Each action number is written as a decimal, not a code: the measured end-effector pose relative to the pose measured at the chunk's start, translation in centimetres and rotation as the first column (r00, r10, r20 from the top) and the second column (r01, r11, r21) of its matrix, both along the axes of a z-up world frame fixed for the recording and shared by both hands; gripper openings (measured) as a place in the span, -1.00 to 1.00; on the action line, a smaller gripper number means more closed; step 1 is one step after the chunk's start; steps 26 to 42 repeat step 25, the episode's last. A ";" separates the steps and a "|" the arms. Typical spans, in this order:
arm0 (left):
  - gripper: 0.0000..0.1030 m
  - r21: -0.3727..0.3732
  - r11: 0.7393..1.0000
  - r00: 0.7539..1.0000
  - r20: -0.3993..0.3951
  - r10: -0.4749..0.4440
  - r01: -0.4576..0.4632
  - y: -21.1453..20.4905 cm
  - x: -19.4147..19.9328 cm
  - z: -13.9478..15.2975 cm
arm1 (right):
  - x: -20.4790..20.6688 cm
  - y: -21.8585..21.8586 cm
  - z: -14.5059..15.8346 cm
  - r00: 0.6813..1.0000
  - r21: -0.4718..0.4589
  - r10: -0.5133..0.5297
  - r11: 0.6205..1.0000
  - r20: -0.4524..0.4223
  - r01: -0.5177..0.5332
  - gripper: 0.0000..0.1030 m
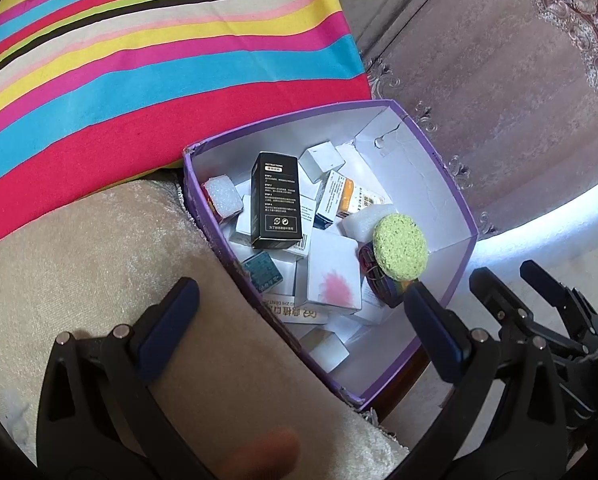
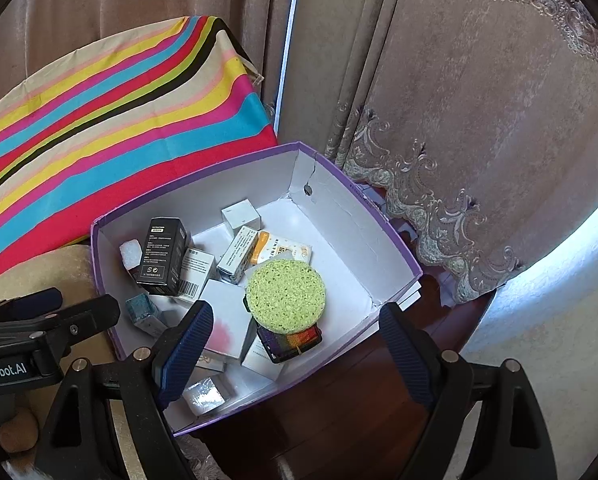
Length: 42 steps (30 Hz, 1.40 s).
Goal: Organize objects
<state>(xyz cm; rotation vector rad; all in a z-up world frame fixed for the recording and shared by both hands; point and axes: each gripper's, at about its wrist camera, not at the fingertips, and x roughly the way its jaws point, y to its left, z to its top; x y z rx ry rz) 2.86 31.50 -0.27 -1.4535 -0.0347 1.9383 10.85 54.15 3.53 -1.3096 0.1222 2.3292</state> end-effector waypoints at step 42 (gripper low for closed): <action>0.99 -0.013 1.000 1.000 -0.023 0.017 -0.017 0.3 0.1 -0.4 | -0.1 0.7 -1.2 1.000 -0.034 -0.011 0.999 0.019 0.011 0.67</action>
